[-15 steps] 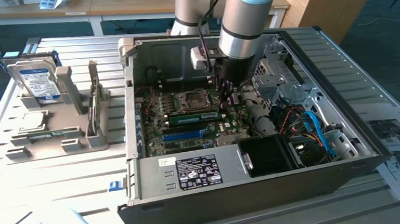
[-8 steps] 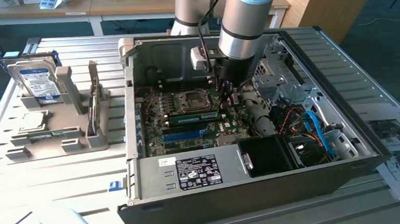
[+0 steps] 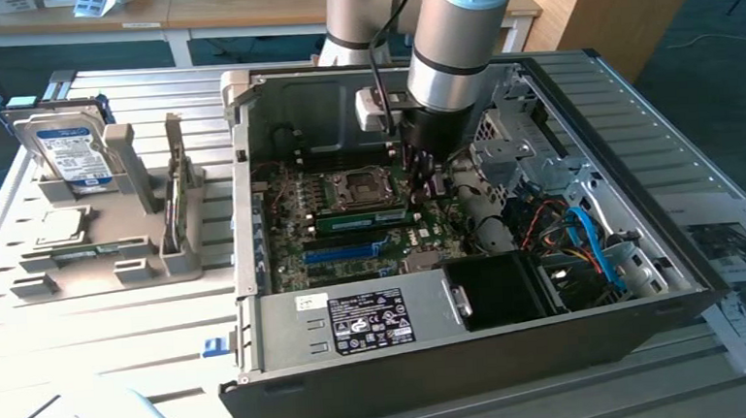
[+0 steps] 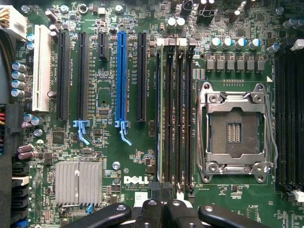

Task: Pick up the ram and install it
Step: 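Press down the ram until it locks into place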

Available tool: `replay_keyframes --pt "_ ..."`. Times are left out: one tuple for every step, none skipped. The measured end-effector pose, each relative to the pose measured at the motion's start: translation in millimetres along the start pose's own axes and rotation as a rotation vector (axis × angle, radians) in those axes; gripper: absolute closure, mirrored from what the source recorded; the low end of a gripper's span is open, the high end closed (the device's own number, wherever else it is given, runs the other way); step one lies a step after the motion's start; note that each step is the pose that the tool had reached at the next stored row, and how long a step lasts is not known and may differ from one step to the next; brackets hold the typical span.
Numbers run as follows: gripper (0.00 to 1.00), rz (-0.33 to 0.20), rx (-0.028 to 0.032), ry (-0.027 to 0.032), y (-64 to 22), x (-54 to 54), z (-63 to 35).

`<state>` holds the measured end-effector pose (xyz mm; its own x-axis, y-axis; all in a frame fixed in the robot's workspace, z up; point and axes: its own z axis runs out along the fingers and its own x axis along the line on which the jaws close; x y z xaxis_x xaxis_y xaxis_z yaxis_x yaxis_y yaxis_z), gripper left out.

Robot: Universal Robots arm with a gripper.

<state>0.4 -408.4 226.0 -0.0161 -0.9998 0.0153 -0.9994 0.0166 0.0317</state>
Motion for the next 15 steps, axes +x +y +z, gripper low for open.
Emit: replay_keyframes --pt "0.90 0.000 0.0000 0.0001 0.0 0.0 0.0" --pt "0.90 0.000 0.0000 0.0001 0.0 0.0 0.0" --pt "0.90 0.000 -0.0001 0.0000 0.0 0.0 0.0" --pt "0.90 0.000 0.0000 -0.0001 0.0 0.0 0.3" --pt "0.90 0.000 0.0000 -0.0002 0.0 0.0 0.7" --pt "0.90 0.000 0.0000 0.0000 0.0 0.0 0.7" --pt "0.90 0.000 -0.0001 0.0000 0.0 0.0 0.7" --pt "0.90 0.000 -0.0001 0.0002 0.0 0.0 0.8" --pt "0.90 0.000 -0.0001 0.0002 0.0 0.0 0.8" --pt "0.90 0.000 -0.0001 0.0001 0.0 0.0 0.8" --pt "0.90 0.000 0.0000 0.0001 0.0 0.0 0.9" --pt "0.90 0.000 0.0000 -0.0001 0.0 0.0 1.1" --pt "0.90 0.000 0.0001 -0.0001 -0.1 0.0 1.4" --pt "0.90 0.000 0.0001 0.0001 -0.1 0.0 1.5" --pt "0.90 0.000 0.0000 0.0001 -0.1 0.0 1.6"
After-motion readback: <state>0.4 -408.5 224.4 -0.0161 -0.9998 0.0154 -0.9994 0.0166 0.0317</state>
